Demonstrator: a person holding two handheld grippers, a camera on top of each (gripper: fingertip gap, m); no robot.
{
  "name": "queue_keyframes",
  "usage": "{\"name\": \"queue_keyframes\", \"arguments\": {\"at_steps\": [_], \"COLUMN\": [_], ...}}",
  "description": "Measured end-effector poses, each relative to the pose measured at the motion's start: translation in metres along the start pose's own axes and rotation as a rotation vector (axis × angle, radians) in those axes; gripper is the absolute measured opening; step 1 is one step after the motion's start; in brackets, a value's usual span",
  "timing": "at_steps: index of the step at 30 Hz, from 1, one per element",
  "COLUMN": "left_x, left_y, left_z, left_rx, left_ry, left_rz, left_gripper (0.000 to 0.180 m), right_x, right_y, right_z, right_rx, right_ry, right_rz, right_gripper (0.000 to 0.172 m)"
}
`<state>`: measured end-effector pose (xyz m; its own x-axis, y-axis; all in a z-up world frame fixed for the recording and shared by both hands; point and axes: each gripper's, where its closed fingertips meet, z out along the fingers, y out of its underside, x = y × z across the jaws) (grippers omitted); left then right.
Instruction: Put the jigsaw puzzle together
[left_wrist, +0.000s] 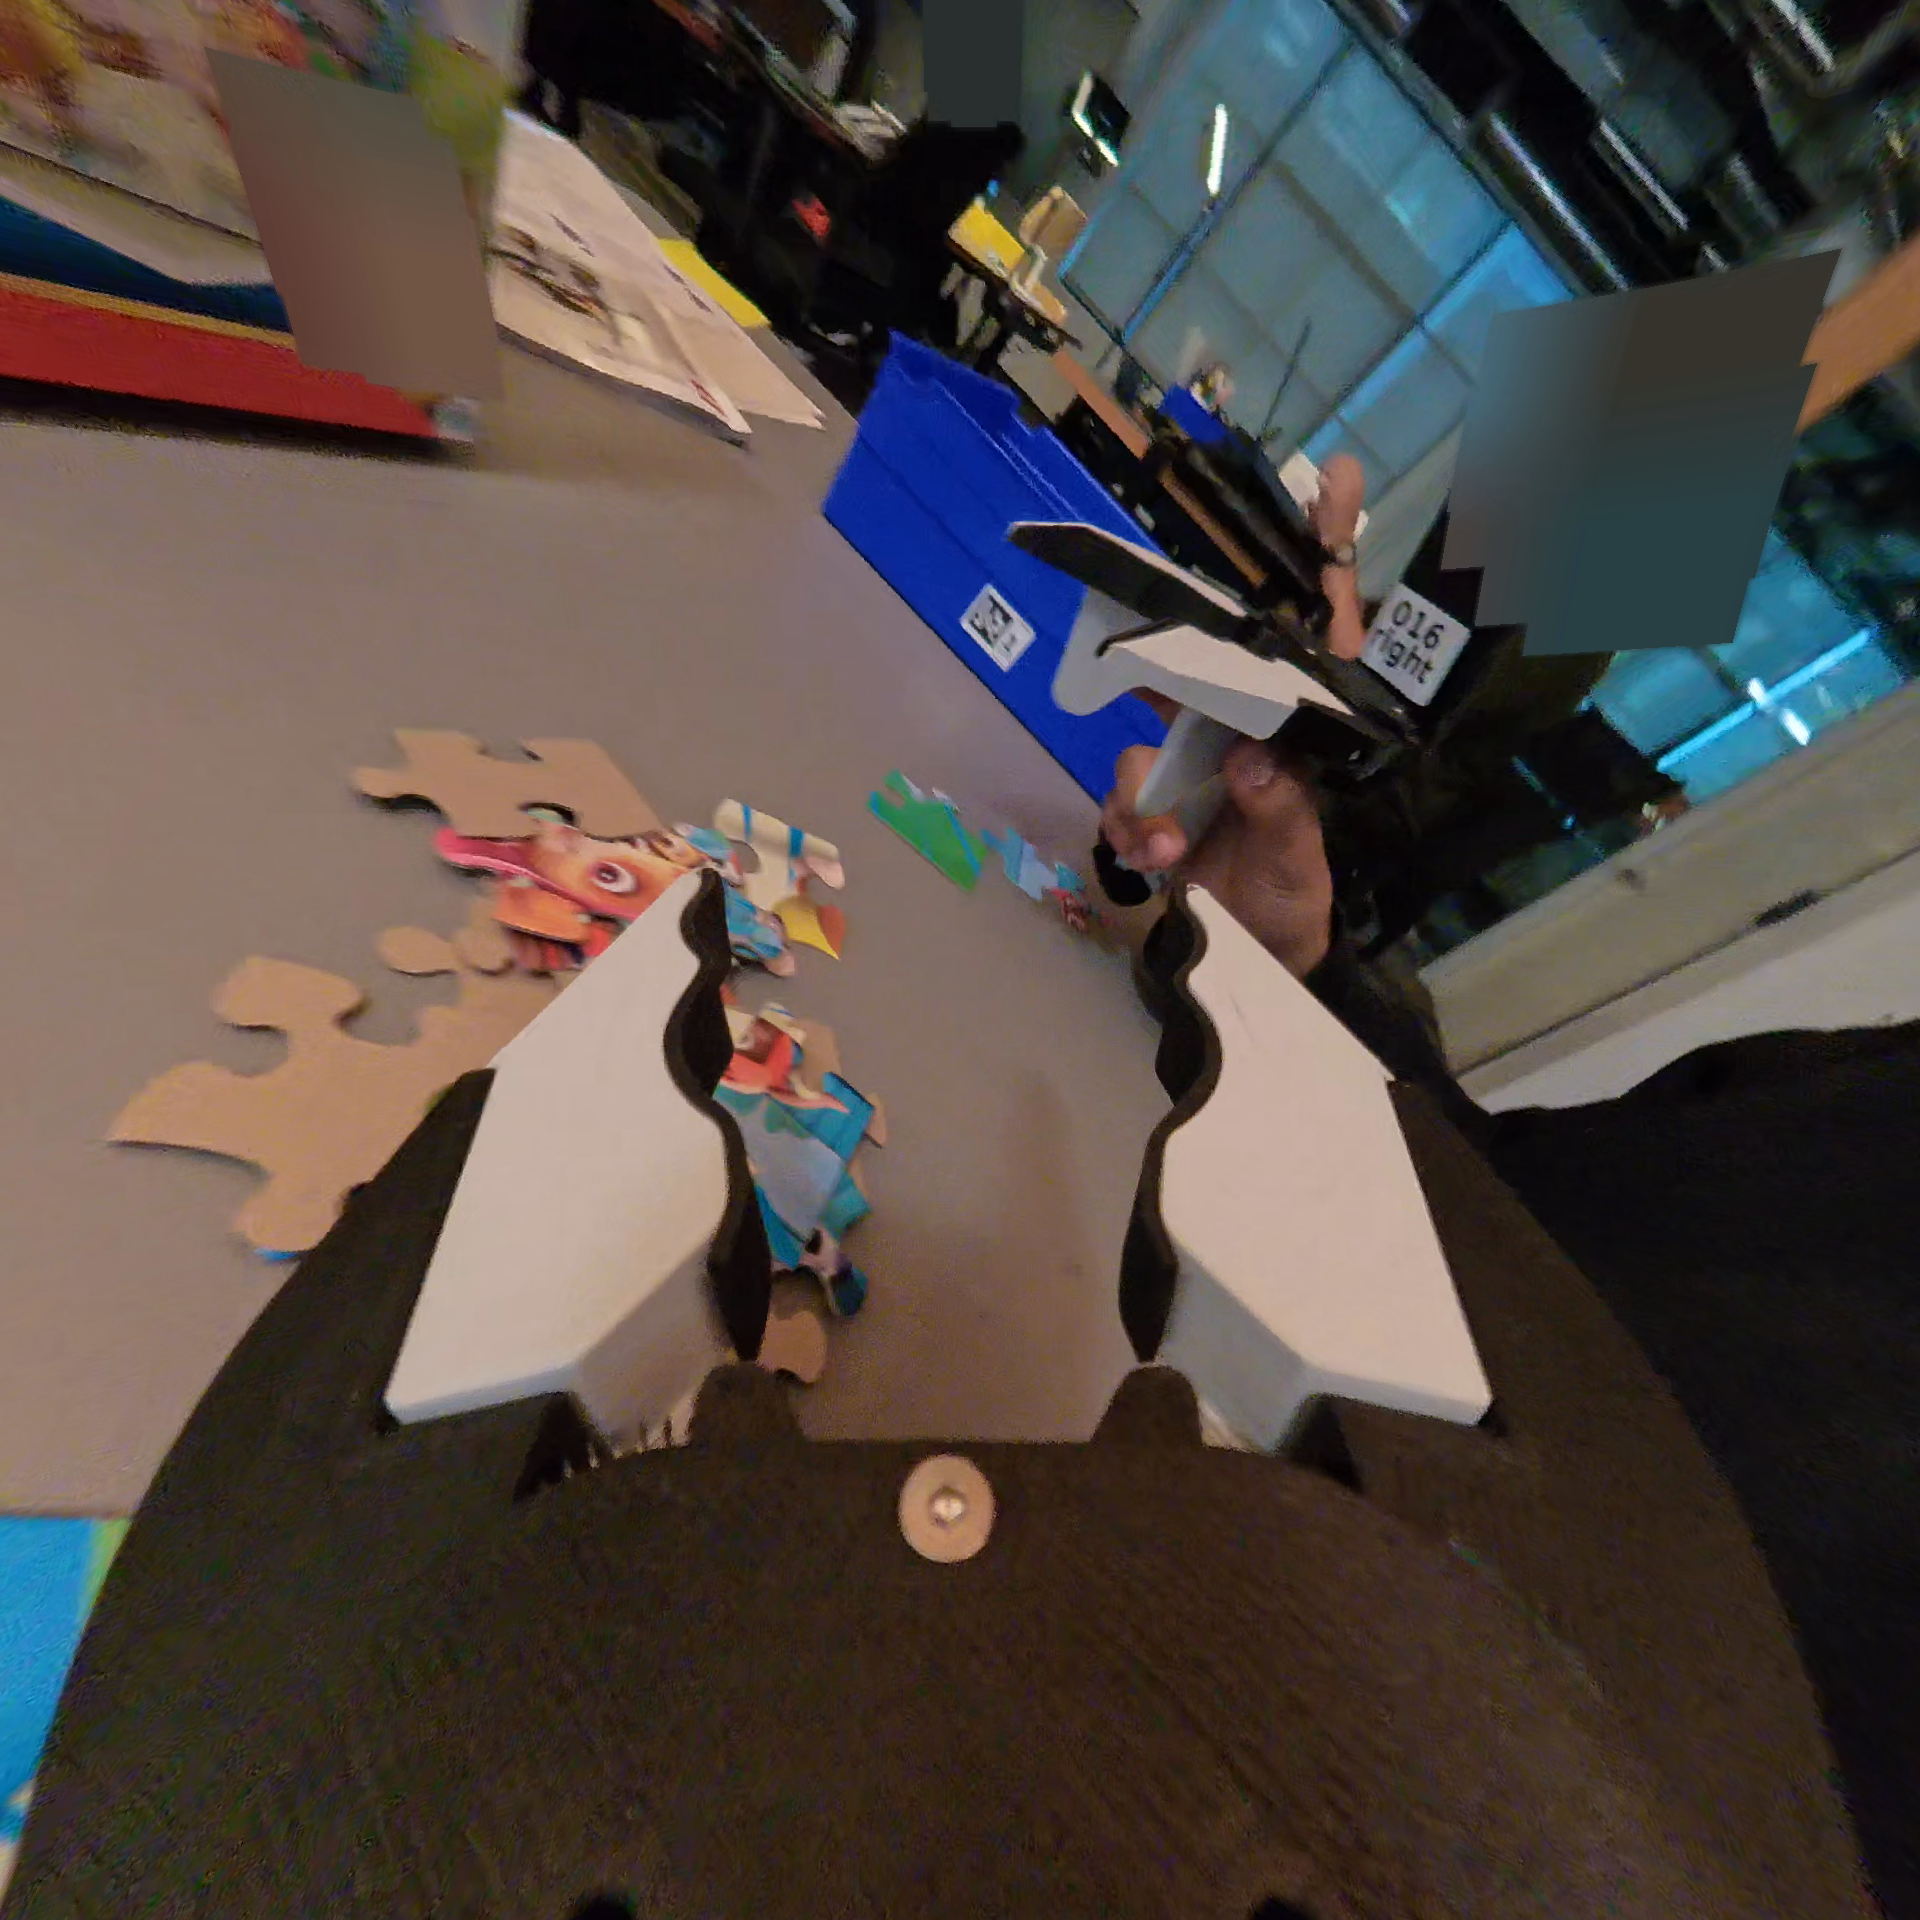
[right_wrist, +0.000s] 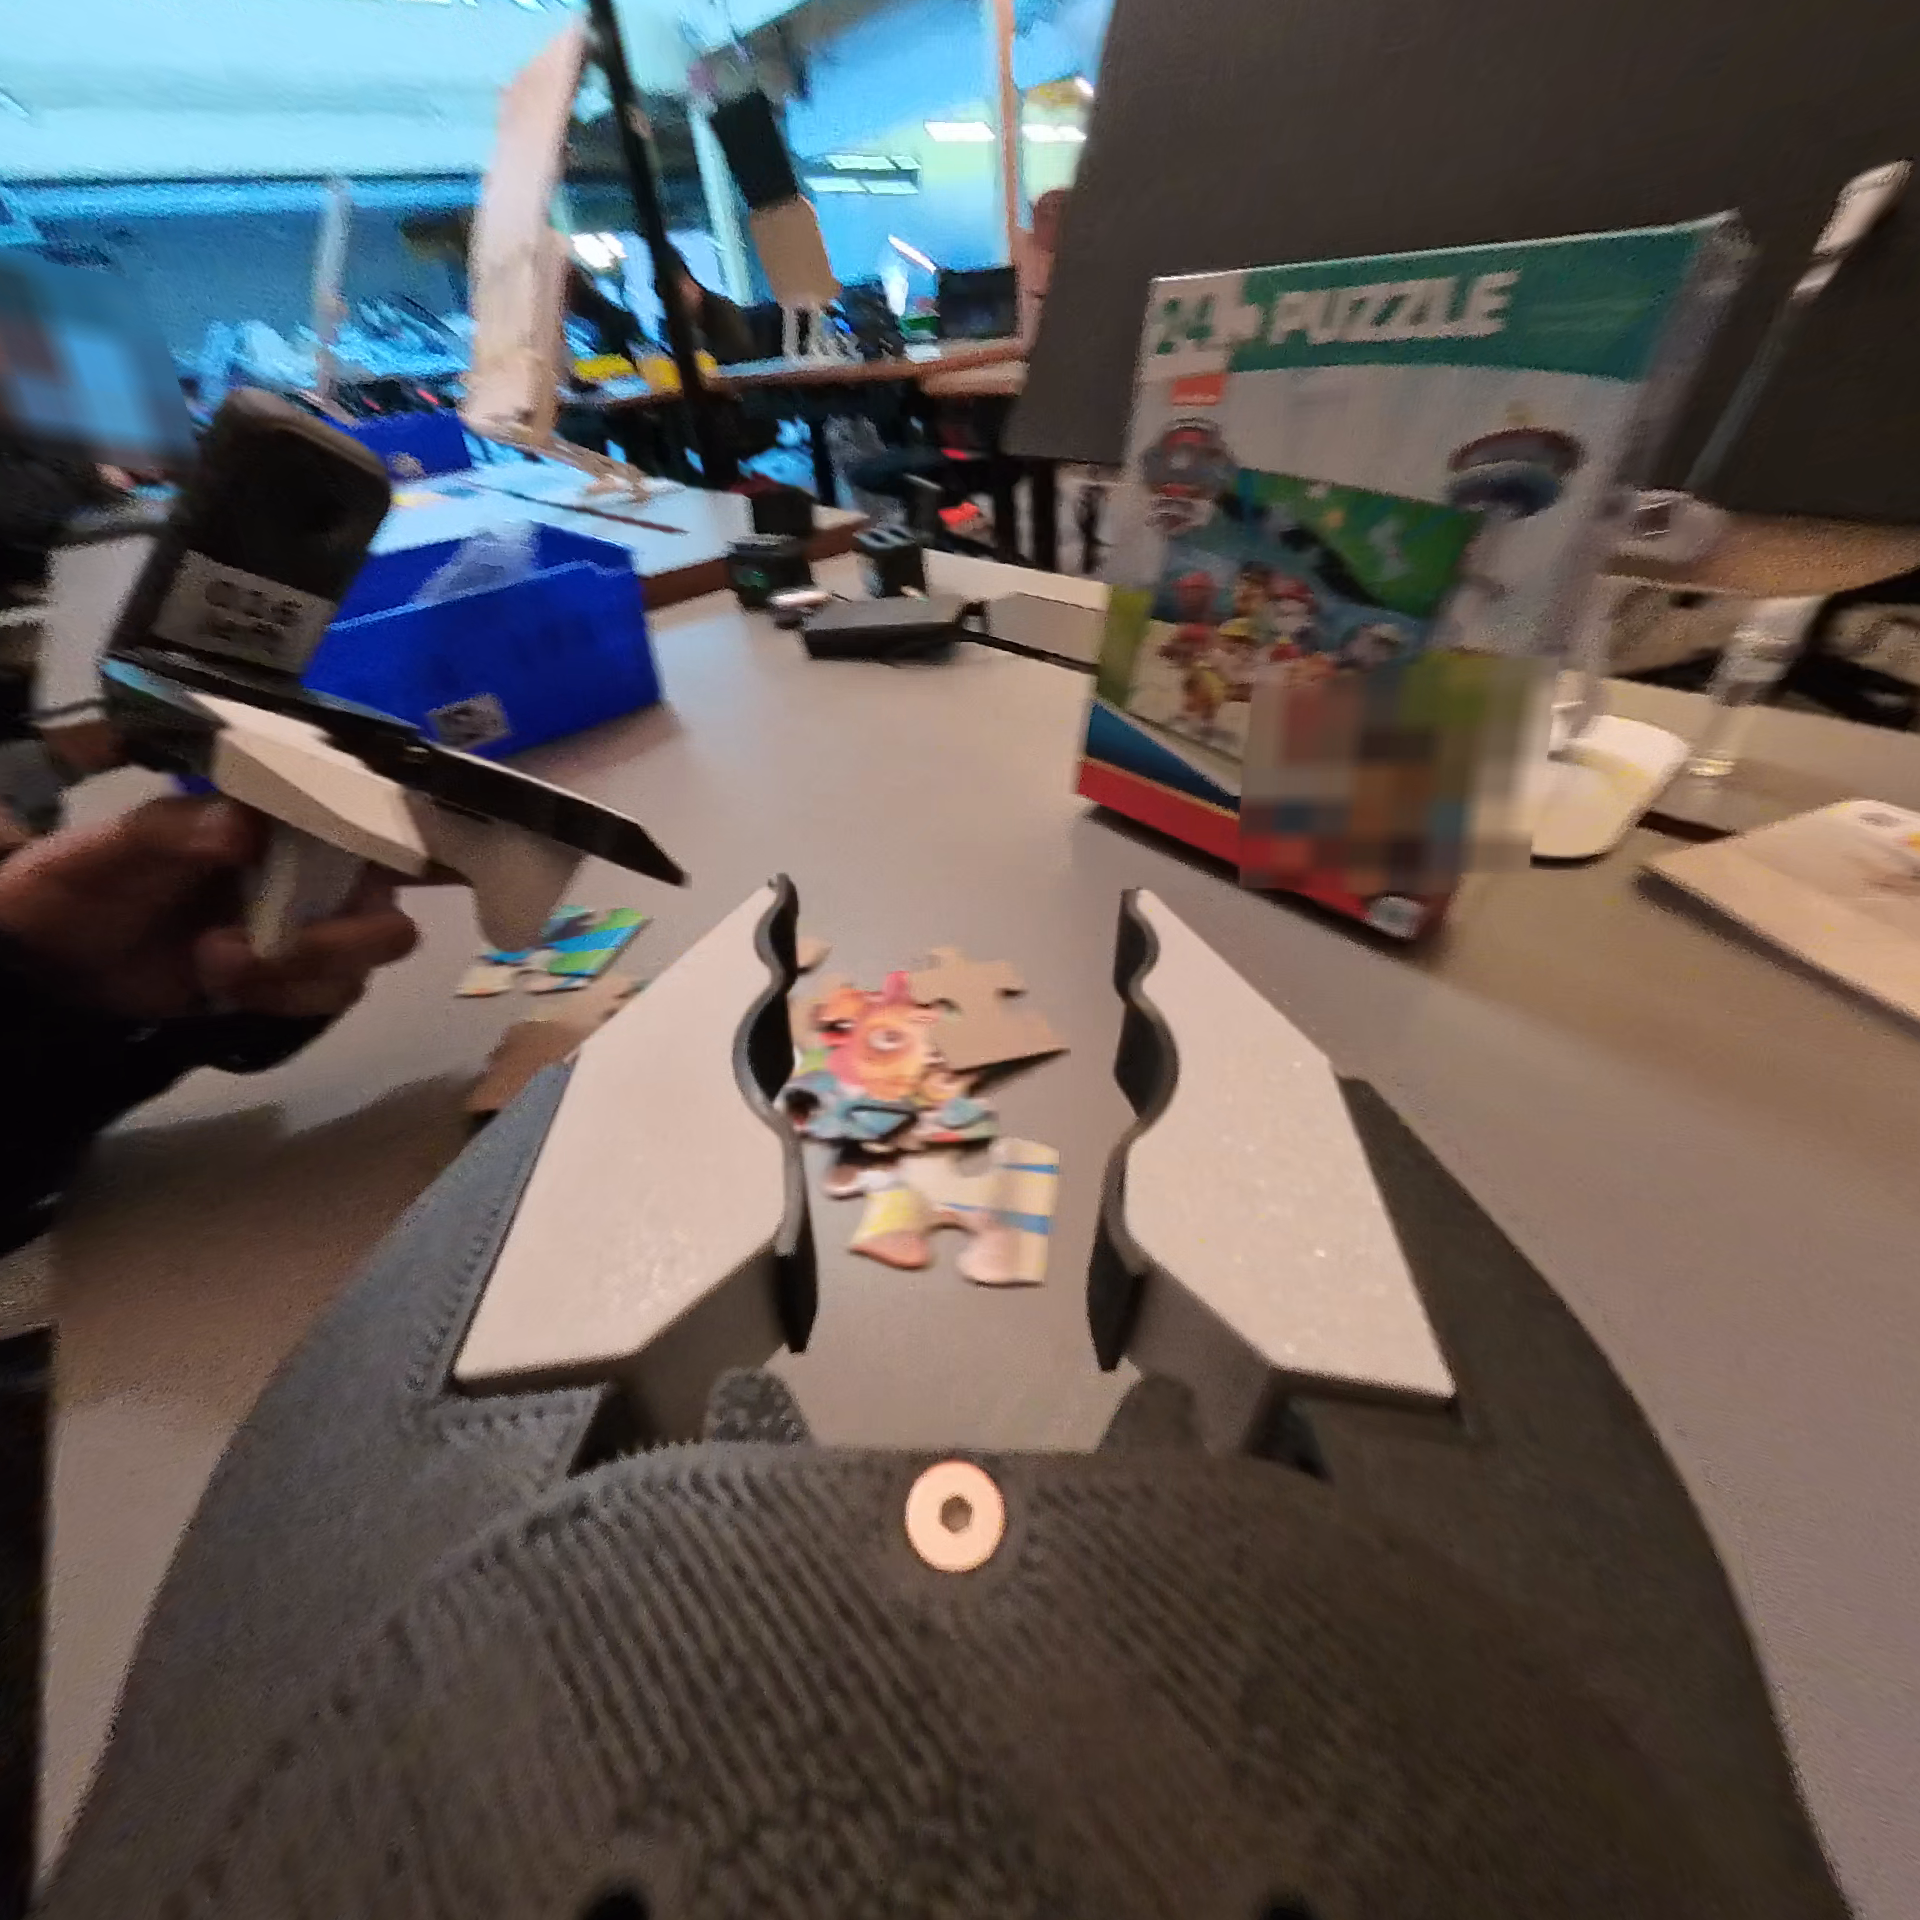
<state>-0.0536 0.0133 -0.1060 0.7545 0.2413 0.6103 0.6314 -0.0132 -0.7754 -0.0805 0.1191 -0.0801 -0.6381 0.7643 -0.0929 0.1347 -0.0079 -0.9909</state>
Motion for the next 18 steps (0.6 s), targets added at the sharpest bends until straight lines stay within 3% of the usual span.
{"name": "queue_keyframes", "arguments": {"at_steps": [2, 4, 8, 13, 18], "left_x": [0.008, 0.009, 0.058, 0.072, 0.078], "left_y": [0.018, 0.034, 0.055, 0.054, 0.064], "left_z": [0.006, 0.008, 0.013, 0.018, 0.024], "left_rx": [-0.034, -0.045, -0.008, 0.056, 0.005], "left_ry": [-0.027, -0.073, 0.194, 0.244, 0.274], "left_rz": [0.087, 0.178, 0.123, 0.2, 0.209], "left_gripper": [0.084, 0.088, 0.099, 0.099, 0.099], "right_x": [-0.027, -0.042, -0.023, -0.027, -0.005], "right_y": [0.017, 0.042, 0.06, 0.052, 0.03], "right_z": [0.005, 0.01, 0.012, 0.013, -0.002], "right_rx": [0.016, -0.091, -0.211, -0.164, -0.042], "right_ry": [-0.053, -0.07, 0.12, 0.091, 0.121], "right_rz": [-0.005, -0.106, -0.356, -0.301, -0.166], "right_gripper": [0.058, 0.059, 0.052, 0.052, 0.053]}}
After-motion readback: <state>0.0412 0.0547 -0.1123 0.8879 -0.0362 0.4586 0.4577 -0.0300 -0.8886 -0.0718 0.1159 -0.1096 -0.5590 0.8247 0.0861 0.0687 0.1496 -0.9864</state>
